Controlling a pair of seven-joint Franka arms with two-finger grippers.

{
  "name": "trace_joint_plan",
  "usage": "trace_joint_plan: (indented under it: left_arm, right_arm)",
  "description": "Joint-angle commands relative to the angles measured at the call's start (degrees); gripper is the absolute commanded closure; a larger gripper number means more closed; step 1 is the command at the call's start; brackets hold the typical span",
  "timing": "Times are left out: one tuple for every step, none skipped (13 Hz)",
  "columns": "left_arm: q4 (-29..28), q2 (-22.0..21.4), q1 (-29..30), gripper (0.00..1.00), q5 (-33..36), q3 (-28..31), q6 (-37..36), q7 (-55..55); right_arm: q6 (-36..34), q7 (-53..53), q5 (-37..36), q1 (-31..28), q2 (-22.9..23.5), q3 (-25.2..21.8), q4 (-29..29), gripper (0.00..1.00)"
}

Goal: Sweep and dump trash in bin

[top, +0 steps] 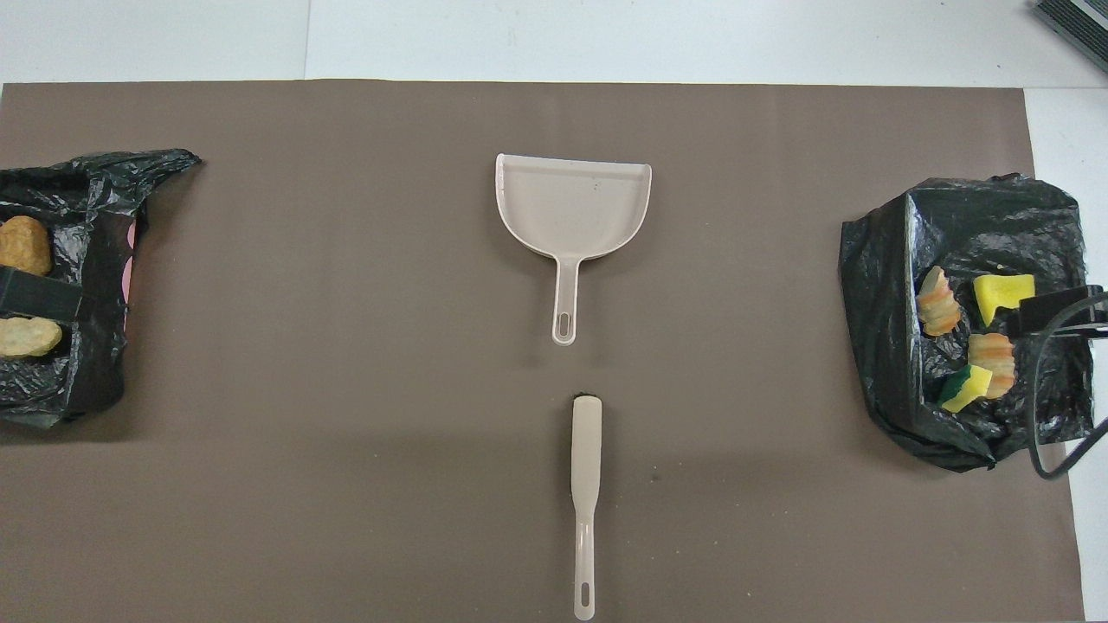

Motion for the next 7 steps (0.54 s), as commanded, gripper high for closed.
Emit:
trace_joint_plan:
  left_arm:
    - [-2.3, -2.0, 0.8, 0.0, -1.0, -0.3, -0.5, 0.0]
    - [-2.7, -2.2, 0.8, 0.0, -1.0, -0.3, -0.5, 0.0]
    - [-3.0, -2.6, 0.8, 0.0, -1.0, -0.3, -0.6, -0.1]
    - [-3.6, -2.9, 0.8, 0.0, -1.0, -0.3, -0.5, -0.1]
    - [-3.9, -3.2, 0.8, 0.0, -1.0, -0.3, -0.5, -0.6]
    - [-4.1, -3.2, 0.8, 0.0, -1.0, -0.3, -0.4, -1.0]
    - [-4.1, -3.2, 0.8, 0.0, -1.0, -0.3, -0.4, -1.0]
  right_arm:
    - [1.1, 0.5, 0.7, 0.1, -1.2, -0.1, -1.5, 0.0]
    - [0.3, -0.5, 1.4, -0.4, -1.1, -0.1, -1.2, 0.0]
    - [0.3, -0.5, 1.4, -0.5, -0.8, -0.3, -1.0, 0.0]
    - [0.5, -0.6, 1.4, -0.1, -0.7, 0.0, -0.8, 0.0]
    - [0.3, -0.8, 1.3, 0.1, -0.8, 0.1, -0.9, 0.0]
    - [0.3, -0.6, 1.3, 0.1, -0.8, 0.1, -0.9, 0.0]
    - [0.2, -0.6, 1.3, 0.1, -0.8, 0.1, -1.0, 0.0]
